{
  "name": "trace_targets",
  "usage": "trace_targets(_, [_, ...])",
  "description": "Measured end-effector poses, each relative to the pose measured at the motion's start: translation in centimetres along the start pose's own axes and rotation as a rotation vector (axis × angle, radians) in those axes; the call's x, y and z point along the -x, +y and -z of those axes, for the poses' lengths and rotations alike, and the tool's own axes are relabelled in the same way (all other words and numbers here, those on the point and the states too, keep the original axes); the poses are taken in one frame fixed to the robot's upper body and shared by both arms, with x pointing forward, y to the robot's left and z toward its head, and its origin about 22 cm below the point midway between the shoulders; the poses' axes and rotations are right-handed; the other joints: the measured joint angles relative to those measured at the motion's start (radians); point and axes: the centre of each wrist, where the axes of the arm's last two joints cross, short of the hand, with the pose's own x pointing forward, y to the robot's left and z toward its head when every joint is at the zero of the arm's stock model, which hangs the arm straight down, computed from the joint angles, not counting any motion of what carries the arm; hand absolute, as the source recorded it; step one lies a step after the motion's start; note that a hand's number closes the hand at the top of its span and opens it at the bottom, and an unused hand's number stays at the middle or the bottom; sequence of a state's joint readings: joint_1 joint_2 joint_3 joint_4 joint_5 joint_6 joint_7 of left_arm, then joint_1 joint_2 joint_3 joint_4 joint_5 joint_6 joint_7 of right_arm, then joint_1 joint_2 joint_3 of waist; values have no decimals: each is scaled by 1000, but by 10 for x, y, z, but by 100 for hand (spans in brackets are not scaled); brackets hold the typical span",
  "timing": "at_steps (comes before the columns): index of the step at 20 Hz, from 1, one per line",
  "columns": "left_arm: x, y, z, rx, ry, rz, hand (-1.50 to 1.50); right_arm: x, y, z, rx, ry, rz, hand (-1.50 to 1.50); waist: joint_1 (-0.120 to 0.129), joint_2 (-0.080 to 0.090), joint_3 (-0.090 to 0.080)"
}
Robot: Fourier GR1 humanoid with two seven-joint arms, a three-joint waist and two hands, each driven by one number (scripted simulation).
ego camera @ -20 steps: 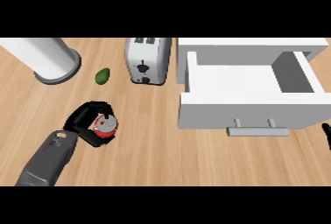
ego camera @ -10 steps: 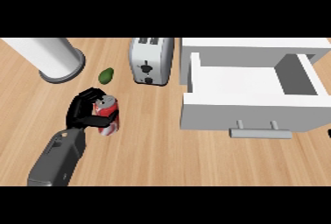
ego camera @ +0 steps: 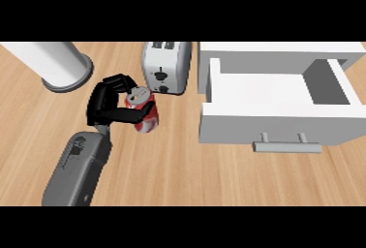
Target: Pick up the can, place it into the drawer and close the drawer
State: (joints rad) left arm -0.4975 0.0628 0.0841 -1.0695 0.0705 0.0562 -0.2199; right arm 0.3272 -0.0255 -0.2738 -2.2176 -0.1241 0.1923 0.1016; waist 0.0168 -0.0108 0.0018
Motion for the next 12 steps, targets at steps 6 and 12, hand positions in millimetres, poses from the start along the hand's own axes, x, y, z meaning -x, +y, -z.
trace_targets(6, [-61,-51,13,40,-17,7,150,-1,7,6,-9,-5,12,-150,-12,5,-1])
trace_targets(12, [-112,-95,27,71,-39,36,150,1,2,1,-12,-11,7,-150,-24,8,-1])
